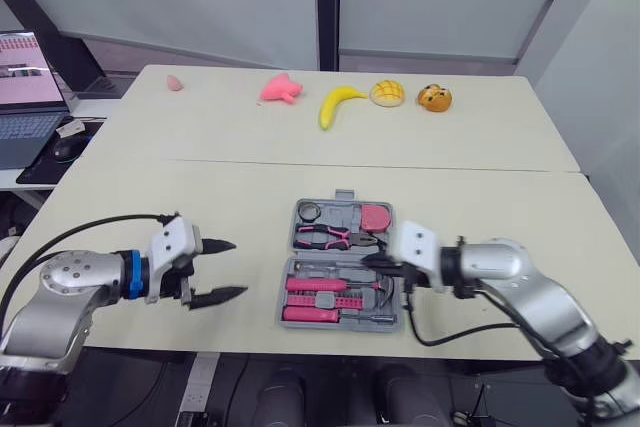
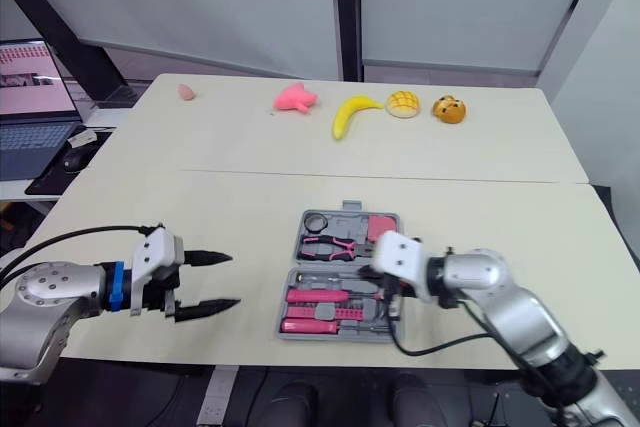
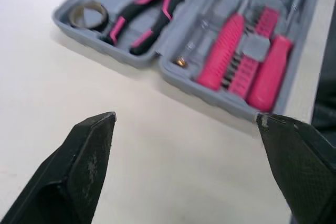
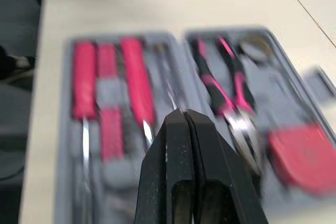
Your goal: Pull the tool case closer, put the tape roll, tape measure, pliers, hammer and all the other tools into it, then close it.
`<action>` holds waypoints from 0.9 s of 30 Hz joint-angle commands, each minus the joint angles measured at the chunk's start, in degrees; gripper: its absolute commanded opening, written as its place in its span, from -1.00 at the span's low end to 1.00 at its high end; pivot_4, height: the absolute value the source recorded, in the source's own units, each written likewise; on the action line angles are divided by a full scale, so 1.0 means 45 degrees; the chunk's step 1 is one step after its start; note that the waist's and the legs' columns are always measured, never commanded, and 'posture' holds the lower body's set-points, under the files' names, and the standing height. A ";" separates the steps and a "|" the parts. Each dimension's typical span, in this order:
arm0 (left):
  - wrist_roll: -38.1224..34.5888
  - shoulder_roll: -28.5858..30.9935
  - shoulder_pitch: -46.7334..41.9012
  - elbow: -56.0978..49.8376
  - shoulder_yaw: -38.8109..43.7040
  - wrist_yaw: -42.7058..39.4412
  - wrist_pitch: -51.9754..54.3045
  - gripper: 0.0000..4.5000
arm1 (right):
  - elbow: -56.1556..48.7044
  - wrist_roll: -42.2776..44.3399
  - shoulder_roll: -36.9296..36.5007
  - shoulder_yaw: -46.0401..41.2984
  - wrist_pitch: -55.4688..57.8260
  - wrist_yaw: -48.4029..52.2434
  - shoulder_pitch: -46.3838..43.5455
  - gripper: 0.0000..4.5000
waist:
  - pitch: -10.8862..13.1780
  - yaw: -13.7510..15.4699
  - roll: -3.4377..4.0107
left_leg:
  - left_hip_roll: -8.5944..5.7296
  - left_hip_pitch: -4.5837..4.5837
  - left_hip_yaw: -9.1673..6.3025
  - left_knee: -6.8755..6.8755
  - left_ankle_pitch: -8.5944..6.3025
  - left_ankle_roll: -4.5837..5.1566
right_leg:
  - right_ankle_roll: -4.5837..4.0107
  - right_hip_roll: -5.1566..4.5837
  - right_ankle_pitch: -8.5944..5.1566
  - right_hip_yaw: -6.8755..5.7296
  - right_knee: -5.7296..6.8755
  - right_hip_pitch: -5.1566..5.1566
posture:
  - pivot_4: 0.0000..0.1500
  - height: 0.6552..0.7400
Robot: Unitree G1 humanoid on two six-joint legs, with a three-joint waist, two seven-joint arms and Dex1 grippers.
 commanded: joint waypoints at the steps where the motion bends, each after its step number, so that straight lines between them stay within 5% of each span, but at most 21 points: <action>1: 0.0688 -0.0142 -0.0875 0.1396 -0.0564 -0.0504 -0.1224 0.33 | 0.0564 -0.0243 -0.0197 -0.0555 -0.0505 -0.0300 0.0150 -1.00 | -0.0001 -0.0111 0.0001 | 0.0001 0.0010 0.0004 -0.0003 0.0000 0.0000 | -0.0006 0.0001 0.0003 0.0005 0.0004 -0.0002 | 1.00 0.66; 10: 0.3273 -0.1790 -0.3686 0.6350 -0.2593 -0.0245 -0.4577 -0.99 | 0.3504 -0.2022 0.0763 0.0820 -0.1843 -0.1112 -0.0414 -1.00 | -0.0002 -0.0321 0.0004 | 0.0000 0.0039 0.0023 -0.0003 0.0007 0.0009 | -0.0016 0.0010 0.0010 0.0032 0.0067 -0.0006 | 1.00 0.66; 20: 0.4437 -0.3247 -0.4808 0.9097 -0.3367 0.0471 -0.6282 -0.99 | 0.5620 -0.2652 0.1943 0.1348 -0.2617 -0.1029 -0.1534 -1.00 | -0.0003 -0.0317 0.0003 | -0.0005 0.0039 0.0010 0.0006 0.0008 0.0007 | -0.0014 0.0008 0.0012 0.0022 0.0103 -0.0009 | 1.00 0.66; 27: 0.4506 -0.3759 -0.4814 0.8831 -0.3516 0.0378 -0.6047 -0.99 | 0.6300 -0.2866 0.2513 0.1679 -0.2875 -0.0766 -0.2057 -1.00 | -0.0006 -0.0316 0.0007 | -0.0009 0.0042 0.0008 0.0010 0.0009 0.0006 | -0.0014 0.0005 0.0012 0.0022 0.0114 -0.0008 | 1.00 0.66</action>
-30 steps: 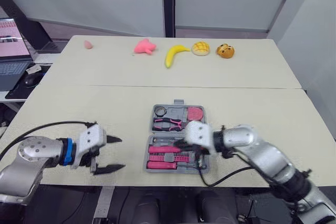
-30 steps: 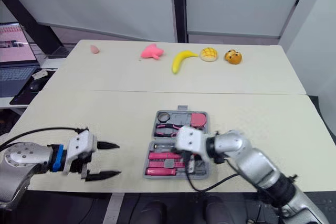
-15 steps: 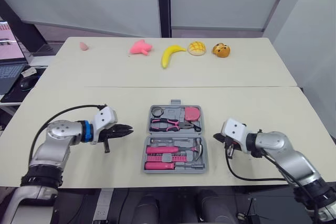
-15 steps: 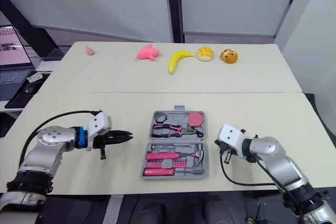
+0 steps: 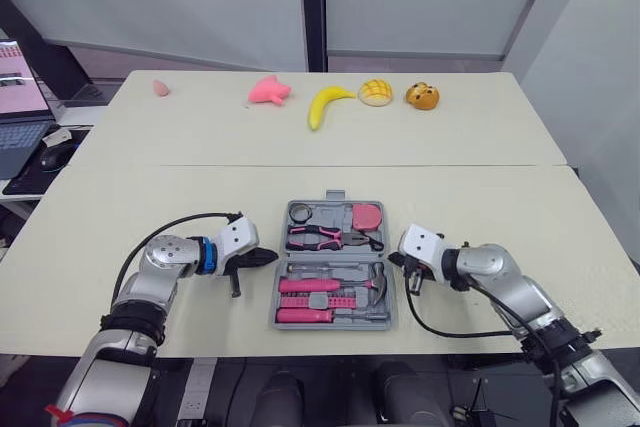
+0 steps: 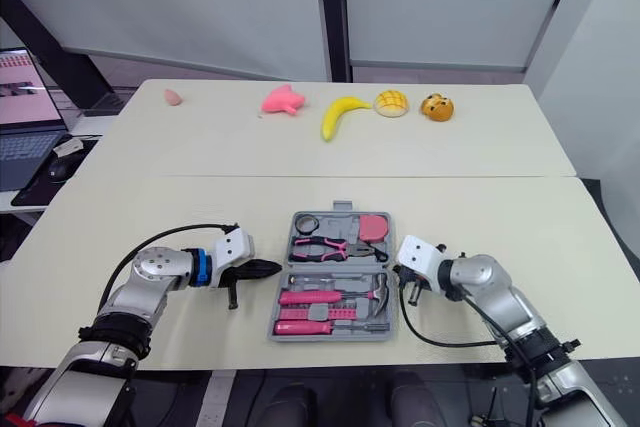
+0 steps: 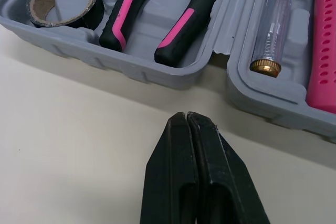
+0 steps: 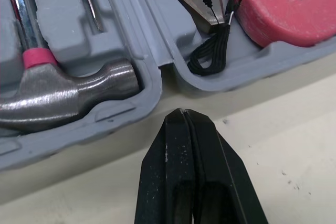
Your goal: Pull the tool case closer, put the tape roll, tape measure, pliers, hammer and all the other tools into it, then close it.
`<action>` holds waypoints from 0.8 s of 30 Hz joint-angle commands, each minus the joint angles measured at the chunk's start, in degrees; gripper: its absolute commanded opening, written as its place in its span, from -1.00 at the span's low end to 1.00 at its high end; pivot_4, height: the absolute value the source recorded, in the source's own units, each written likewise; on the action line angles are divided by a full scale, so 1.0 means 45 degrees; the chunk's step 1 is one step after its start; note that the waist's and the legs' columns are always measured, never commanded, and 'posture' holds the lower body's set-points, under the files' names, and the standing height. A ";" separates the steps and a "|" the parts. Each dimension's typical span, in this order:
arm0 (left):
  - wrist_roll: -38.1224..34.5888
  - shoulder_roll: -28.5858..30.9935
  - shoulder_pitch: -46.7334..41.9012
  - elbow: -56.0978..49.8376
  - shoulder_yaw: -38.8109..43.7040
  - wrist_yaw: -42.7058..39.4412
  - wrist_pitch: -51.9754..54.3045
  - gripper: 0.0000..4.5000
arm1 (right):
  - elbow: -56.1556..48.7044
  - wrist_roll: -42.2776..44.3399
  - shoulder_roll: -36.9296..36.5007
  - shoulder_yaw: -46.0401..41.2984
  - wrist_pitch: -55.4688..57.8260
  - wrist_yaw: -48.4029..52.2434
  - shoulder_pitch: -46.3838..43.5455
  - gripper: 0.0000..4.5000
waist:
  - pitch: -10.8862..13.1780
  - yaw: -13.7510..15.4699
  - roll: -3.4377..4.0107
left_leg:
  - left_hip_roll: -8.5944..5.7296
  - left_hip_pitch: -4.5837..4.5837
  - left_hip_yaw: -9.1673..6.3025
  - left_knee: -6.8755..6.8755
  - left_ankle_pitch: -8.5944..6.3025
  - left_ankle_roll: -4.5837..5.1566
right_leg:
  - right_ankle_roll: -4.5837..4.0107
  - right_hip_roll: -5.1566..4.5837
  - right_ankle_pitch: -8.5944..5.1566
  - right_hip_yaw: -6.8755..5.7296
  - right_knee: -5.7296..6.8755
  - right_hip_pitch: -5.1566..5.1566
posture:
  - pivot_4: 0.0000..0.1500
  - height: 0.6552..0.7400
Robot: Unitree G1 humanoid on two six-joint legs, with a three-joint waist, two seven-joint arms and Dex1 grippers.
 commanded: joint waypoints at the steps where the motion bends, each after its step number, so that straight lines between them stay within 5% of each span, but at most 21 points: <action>1: 0.0036 -0.0212 0.0070 -0.0465 -0.0146 -0.0028 0.0153 -0.99 | -0.0095 0.0004 0.0228 0.0017 -0.0269 0.0182 -0.0253 -1.00 | 0.0000 0.0011 0.0000 | 0.0000 0.0000 0.0000 0.0000 0.0000 0.0000 | 0.0000 0.0000 0.0000 0.0000 0.0000 0.0000 | 1.00 0.66; 24: -0.0162 0.0043 0.1682 -0.3937 -0.0290 -0.0542 0.2424 -0.99 | -0.2340 0.0084 0.0222 0.0573 0.1149 0.1098 0.0874 -1.00 | 0.0000 -0.0010 0.0000 | 0.0000 0.0029 0.0002 -0.0004 0.0000 0.0000 | 0.0000 0.0001 -0.0002 0.0009 0.0028 0.0003 | 1.00 0.66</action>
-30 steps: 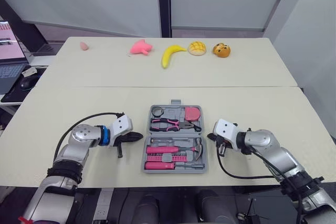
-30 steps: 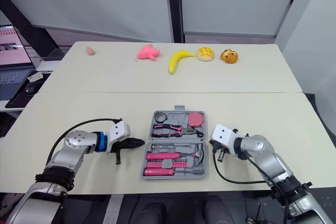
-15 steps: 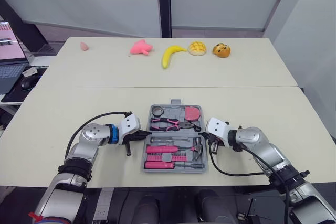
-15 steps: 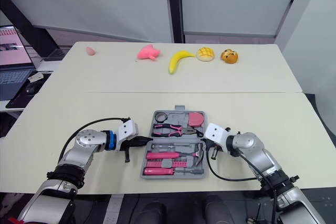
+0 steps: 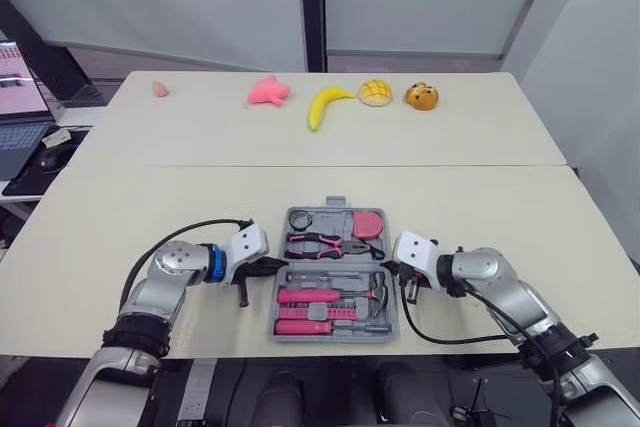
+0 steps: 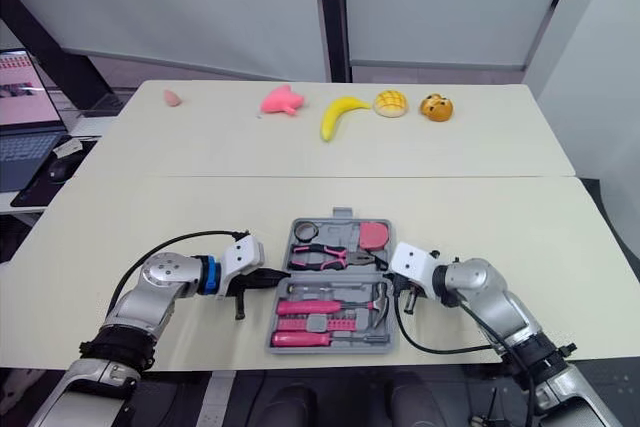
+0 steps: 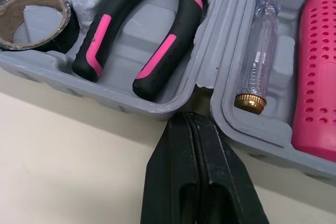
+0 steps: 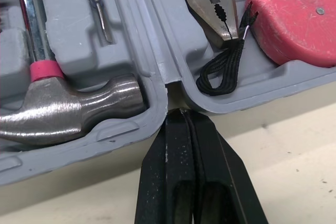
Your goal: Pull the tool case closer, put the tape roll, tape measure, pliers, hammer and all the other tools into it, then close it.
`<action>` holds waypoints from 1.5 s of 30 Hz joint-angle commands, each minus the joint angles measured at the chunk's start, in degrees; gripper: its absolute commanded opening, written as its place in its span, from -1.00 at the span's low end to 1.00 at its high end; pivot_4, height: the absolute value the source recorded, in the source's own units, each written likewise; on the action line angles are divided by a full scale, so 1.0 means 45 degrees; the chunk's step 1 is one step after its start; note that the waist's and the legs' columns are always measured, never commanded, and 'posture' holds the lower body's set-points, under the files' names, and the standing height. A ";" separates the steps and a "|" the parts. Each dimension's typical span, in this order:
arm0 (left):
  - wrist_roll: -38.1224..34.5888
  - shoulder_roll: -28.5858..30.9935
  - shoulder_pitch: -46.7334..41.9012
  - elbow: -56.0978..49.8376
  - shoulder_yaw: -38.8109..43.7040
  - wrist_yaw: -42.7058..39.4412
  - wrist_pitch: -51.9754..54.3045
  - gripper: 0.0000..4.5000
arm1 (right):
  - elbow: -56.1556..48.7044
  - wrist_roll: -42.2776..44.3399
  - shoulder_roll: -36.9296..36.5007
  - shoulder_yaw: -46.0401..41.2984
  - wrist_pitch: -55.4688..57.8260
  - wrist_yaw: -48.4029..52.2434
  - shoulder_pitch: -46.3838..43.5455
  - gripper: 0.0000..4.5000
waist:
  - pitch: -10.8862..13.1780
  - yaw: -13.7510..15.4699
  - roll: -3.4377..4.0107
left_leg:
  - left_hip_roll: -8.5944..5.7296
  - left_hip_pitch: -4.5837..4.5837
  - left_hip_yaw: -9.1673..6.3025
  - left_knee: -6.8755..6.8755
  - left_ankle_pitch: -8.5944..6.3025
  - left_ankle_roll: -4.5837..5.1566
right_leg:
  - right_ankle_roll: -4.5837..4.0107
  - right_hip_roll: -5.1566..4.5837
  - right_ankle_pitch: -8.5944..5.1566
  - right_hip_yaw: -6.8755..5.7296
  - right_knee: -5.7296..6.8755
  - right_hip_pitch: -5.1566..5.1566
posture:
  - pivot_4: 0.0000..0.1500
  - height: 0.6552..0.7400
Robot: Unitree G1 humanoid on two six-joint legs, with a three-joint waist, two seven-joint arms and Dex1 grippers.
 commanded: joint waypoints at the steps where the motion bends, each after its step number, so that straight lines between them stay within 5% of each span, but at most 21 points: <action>1: -0.0180 -0.0036 0.0270 -0.0799 -0.0290 -0.0254 0.0101 -0.99 | -0.0892 0.0220 0.0200 0.0429 0.0071 0.0358 0.0215 -1.00 | 0.0000 0.0003 0.0000 | 0.0000 0.0002 0.0000 -0.0002 0.0000 0.0000 | 0.0000 0.0000 -0.0001 0.0000 0.0000 0.0001 | 1.00 0.66; 37: -0.0314 0.0318 0.0879 -0.1926 -0.0153 -0.0076 0.1088 -0.99 | -0.0902 0.0047 0.0196 0.0445 0.0270 0.0122 0.0341 -1.00 | 0.0000 -0.0008 -0.0001 | 0.0001 0.0011 0.0005 -0.0005 0.0000 0.0000 | 0.0000 0.0002 -0.0002 0.0007 -0.0002 0.0003 | 1.00 0.66; 45: -0.1491 0.1102 0.0710 -0.1281 0.1610 -0.0009 0.1110 -0.99 | -0.1423 0.0353 -0.0553 -0.1326 0.0040 -0.0684 0.0941 -1.00 | 0.0001 0.0008 -0.0003 | 0.0001 0.0012 0.0003 -0.0005 0.0000 0.0000 | 0.0000 0.0001 -0.0001 0.0007 0.0001 0.0003 | 1.00 0.66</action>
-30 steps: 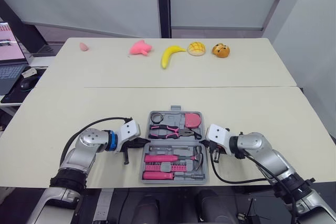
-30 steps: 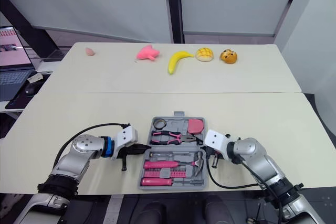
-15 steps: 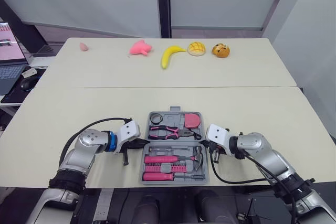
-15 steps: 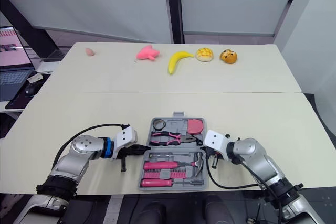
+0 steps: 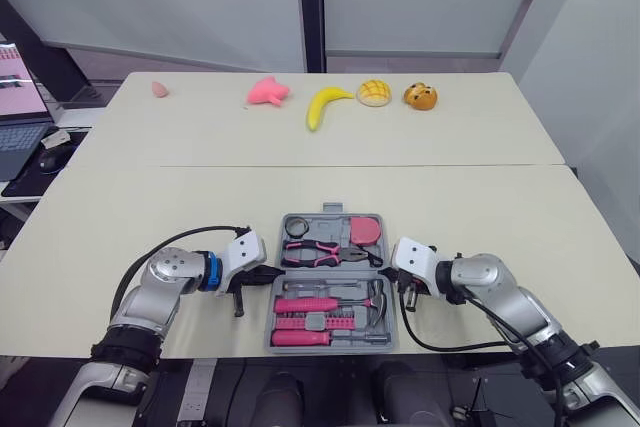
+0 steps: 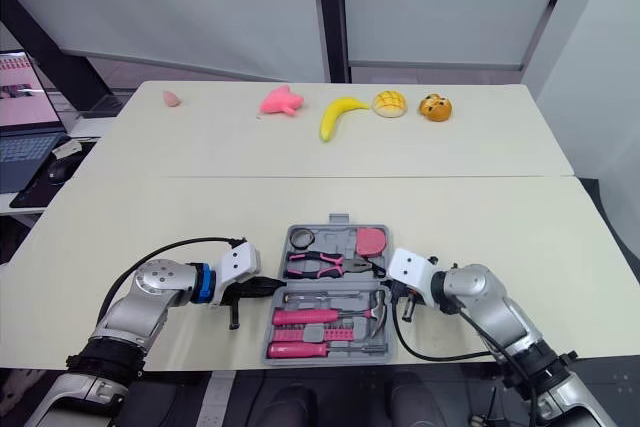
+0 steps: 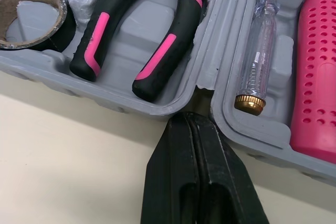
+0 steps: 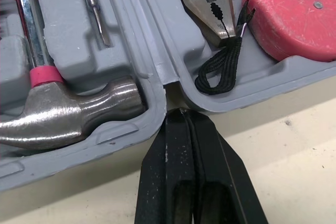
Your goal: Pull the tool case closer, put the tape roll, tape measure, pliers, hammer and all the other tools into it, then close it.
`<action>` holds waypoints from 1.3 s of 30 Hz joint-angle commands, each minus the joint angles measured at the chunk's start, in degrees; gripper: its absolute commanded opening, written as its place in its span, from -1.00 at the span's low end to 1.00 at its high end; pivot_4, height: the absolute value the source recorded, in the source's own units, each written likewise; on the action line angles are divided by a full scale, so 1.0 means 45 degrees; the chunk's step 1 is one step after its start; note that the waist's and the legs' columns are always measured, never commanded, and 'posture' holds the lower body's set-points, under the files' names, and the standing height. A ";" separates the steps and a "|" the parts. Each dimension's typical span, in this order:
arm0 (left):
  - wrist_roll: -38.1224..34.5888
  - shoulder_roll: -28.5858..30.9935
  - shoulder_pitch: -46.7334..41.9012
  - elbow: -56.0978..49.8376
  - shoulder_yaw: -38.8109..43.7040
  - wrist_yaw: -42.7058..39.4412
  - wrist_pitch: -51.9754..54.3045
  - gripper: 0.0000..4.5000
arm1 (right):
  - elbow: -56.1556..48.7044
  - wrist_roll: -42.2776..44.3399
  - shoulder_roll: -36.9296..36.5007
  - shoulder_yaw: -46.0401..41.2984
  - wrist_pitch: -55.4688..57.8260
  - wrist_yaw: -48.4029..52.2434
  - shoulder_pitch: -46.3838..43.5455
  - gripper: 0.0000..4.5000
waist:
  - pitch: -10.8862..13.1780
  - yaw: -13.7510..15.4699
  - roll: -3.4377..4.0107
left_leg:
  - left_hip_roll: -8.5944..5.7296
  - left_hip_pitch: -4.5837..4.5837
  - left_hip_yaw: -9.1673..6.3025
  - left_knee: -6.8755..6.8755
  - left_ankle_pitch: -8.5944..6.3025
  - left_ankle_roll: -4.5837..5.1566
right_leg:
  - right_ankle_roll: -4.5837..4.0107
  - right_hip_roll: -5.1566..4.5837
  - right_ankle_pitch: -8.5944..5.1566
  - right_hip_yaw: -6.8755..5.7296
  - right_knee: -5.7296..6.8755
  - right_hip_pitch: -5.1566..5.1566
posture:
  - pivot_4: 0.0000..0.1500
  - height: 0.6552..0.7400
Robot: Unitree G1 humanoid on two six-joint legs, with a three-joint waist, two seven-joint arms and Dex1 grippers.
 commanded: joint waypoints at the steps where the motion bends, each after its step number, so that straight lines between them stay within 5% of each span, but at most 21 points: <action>1: -0.1148 0.0813 -0.0046 -0.0128 0.1355 -0.0270 0.0098 -0.99 | -0.0892 0.0359 -0.0509 -0.1301 -0.0287 -0.0468 0.0467 -1.00 | 0.0001 0.0002 -0.0003 | 0.0000 -0.0005 -0.0002 0.0000 0.0000 0.0000 | 0.0000 0.0000 0.0000 -0.0004 -0.0001 -0.0001 | 1.00 0.66; 8: -0.3637 0.1966 0.2414 -0.4871 0.2030 -0.1706 0.1939 -0.99 | -0.2887 0.1717 -0.0317 -0.2857 -0.0316 -0.0846 0.1752 -1.00 | 0.0002 -0.0014 0.0001 | 0.0008 -0.0002 0.0015 -0.0015 -0.0001 -0.0002 | -0.0001 -0.0003 -0.0003 0.0014 -0.0018 0.0001 | 1.00 0.66; 14: -0.3378 0.1577 0.3395 -0.6637 0.0945 -0.1596 0.1767 -0.99 | -0.4103 0.2664 -0.0456 -0.2790 0.0065 -0.0521 0.2521 -1.00 | 0.0002 0.0032 0.0001 | 0.0008 0.0000 0.0016 -0.0004 -0.0001 -0.0001 | 0.0001 0.0000 -0.0006 0.0017 -0.0022 0.0007 | 1.00 0.66; 32: -0.0446 -0.0289 0.2214 -0.3651 -0.2284 -0.0466 -0.0652 -0.99 | -0.5051 0.3228 -0.0888 -0.2935 0.1229 -0.1014 0.2656 -1.00 | 0.0000 0.0053 -0.0001 | 0.0008 0.0008 0.0033 -0.0011 -0.0001 -0.0001 | 0.0001 0.0005 -0.0006 0.0029 -0.0051 0.0014 | 1.00 0.66; 39: 0.0118 -0.0396 0.1900 -0.2455 -0.2854 -0.0501 -0.1503 -0.99 | -0.5324 0.4137 -0.0716 -0.3190 0.4372 -0.1472 0.1159 -1.00 | -0.0017 0.0070 0.0017 | 0.0007 0.0038 0.0031 -0.0007 0.0000 0.0000 | 0.0002 0.0004 -0.0005 0.0031 -0.0051 0.0051 | 1.00 0.66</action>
